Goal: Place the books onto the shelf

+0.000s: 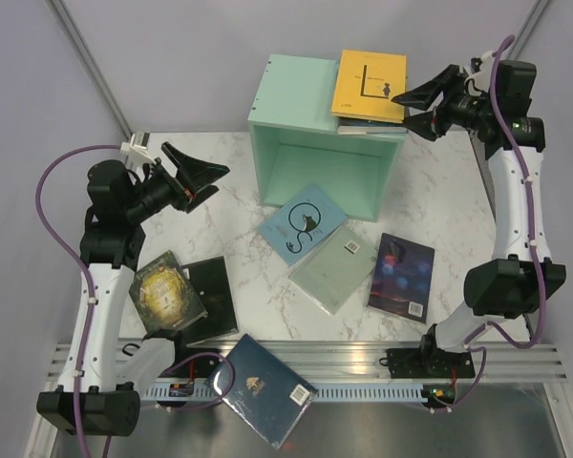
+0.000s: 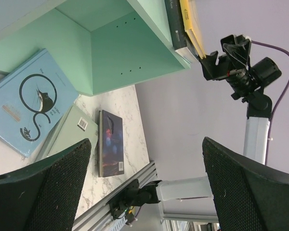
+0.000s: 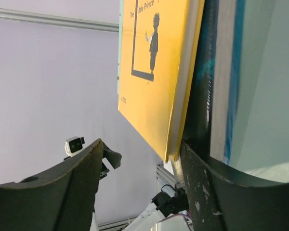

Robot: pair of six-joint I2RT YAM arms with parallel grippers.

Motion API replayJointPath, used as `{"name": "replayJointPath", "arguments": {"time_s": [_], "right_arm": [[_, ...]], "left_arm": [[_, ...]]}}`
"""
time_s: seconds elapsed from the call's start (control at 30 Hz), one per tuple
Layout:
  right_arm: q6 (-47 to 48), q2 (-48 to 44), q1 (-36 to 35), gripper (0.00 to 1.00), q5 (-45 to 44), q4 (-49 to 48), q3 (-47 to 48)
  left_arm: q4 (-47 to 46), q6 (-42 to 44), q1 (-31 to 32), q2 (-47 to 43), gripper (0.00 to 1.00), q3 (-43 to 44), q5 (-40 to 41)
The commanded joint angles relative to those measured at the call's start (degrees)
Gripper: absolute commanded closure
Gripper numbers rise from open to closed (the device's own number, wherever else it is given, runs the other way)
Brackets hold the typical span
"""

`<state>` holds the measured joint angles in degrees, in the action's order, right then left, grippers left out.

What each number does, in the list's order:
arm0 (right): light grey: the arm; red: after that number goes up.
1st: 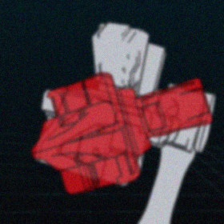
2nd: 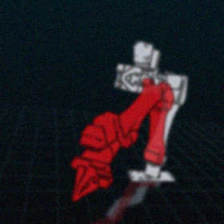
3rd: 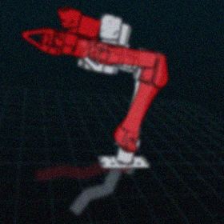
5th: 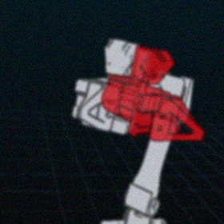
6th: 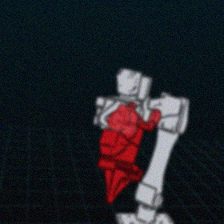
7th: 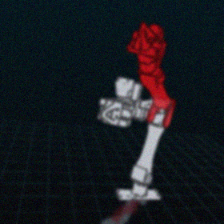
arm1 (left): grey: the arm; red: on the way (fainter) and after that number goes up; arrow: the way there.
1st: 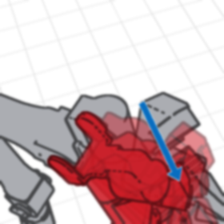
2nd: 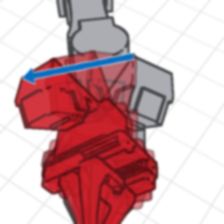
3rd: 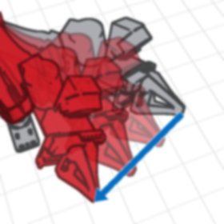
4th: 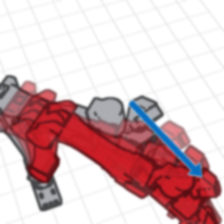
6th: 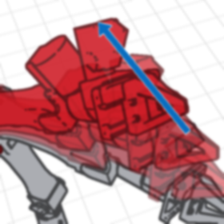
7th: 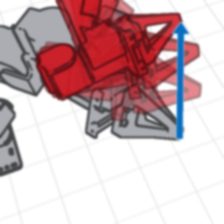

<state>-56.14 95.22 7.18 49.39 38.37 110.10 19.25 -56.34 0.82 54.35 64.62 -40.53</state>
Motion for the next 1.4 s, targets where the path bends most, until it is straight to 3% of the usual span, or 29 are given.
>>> {"name": "replayJointPath", "arguments": {"time_s": [0.0, 0.17, 0.3, 0.5, 0.6, 0.73, 0.77, 0.93, 1.0, 1.07, 1.17, 1.37], "right_arm": [[7.18, -1.53, 2.75, 0.29, -4.64, 9.95, 1.07], [14.91, -1.44, 4.86, 0.2, -11.5, 18.92, 5.91], [18.16, -3.63, 6.09, 0.18, -16.24, 23.66, 5.91], [19.14, -17.85, 4.69, 0.2, -25.12, 23.07, 3.19], [16.96, -28.22, 1.0, 0.2, -23.21, 17.21, -6.62], [7.82, -41.58, -3.12, 0.19, -13.48, 4.72, -34.87], [6.58, -42.3, -8.44, 0.23, -13.44, 2.87, -38.26], [7.19, -39.07, -31.23, 0.3, -31.34, 3.21, -44.08], [5.08, -36.61, -39.24, 0.38, -36.8, -0.04, -46.37], [2.8, -33.36, -42.76, 0.5, -39.61, -2.85, -50.24], [0.6, -30.1, -42.86, 0.55, -39.02, -12.23, -55.6], [0.86, -22.46, -42.95, 0.68, -40.06, -19.03, -58.77]], "left_arm": [[0.0, 3.51, -0.2, 1.46, 0.03, 1.56, -0.33], [0.53, 5.44, -0.12, 4.27, 0.03, 2.18, -0.6], [0.79, 7.99, -0.2, 6.91, 0.03, 2.35, -0.07], [0.62, 11.42, -0.12, 13.67, 0.0, -0.02, 2.38], [-1.92, 12.12, -0.12, 18.06, 0.0, -2.48, 3.53], [-2.29, 20.01, 0.06, 27.54, 0.0, -2.05, 6.59], [-0.02, 22.13, -0.03, 29.92, 0.0, -0.13, 7.56], [0.35, 28.29, 0.76, 45.37, 0.01, 4.28, 5.56], [0.35, 29.7, 2.08, 48.56, 0.02, 6.65, 6.08], [0.09, 29.88, 2.87, 52.87, 0.02, 8.67, 7.13], [-0.61, 29.71, 4.62, 57.69, 0.02, 11.3, 7.31], [-3.78, 27.34, 6.12, 62.98, 0.03, 14.38, 8.01]]}}
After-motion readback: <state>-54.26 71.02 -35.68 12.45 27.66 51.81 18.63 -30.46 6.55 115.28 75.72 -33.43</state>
